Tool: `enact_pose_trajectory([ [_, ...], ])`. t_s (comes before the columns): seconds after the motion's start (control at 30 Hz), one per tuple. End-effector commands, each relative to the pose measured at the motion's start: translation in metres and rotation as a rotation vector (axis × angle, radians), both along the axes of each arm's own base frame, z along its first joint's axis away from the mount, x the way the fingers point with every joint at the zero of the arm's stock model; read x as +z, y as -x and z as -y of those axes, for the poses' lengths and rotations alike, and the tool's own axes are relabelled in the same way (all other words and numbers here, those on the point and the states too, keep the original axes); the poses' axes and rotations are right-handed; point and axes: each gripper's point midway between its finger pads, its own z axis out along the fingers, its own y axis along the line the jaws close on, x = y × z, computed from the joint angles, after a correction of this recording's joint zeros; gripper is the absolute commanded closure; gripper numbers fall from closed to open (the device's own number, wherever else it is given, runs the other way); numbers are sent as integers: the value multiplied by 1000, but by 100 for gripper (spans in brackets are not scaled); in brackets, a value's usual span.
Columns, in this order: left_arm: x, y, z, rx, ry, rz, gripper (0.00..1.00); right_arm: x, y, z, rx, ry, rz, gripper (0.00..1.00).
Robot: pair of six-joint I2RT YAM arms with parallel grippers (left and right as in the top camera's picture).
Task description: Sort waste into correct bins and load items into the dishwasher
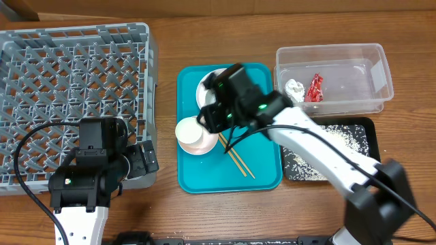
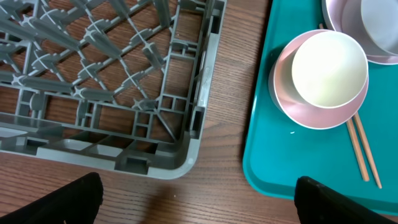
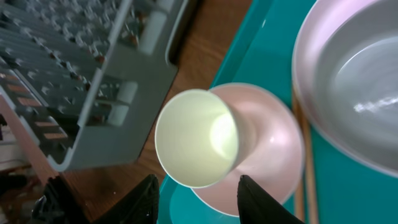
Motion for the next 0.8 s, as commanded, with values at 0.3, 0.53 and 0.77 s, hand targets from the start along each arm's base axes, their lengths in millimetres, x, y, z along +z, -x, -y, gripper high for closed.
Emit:
enact_pose_trajectory([
  [0.3,8,-3,2,3,11,23,0,-69,3,-1,-131,145,-129,84],
  [0.53,8,-2,2,3,12,22,0,-68,2,8,-150,165,-144,96],
  [0.77,8,-2,2,3,12,22,1,14,-26,35,-235,45,-31,96],
])
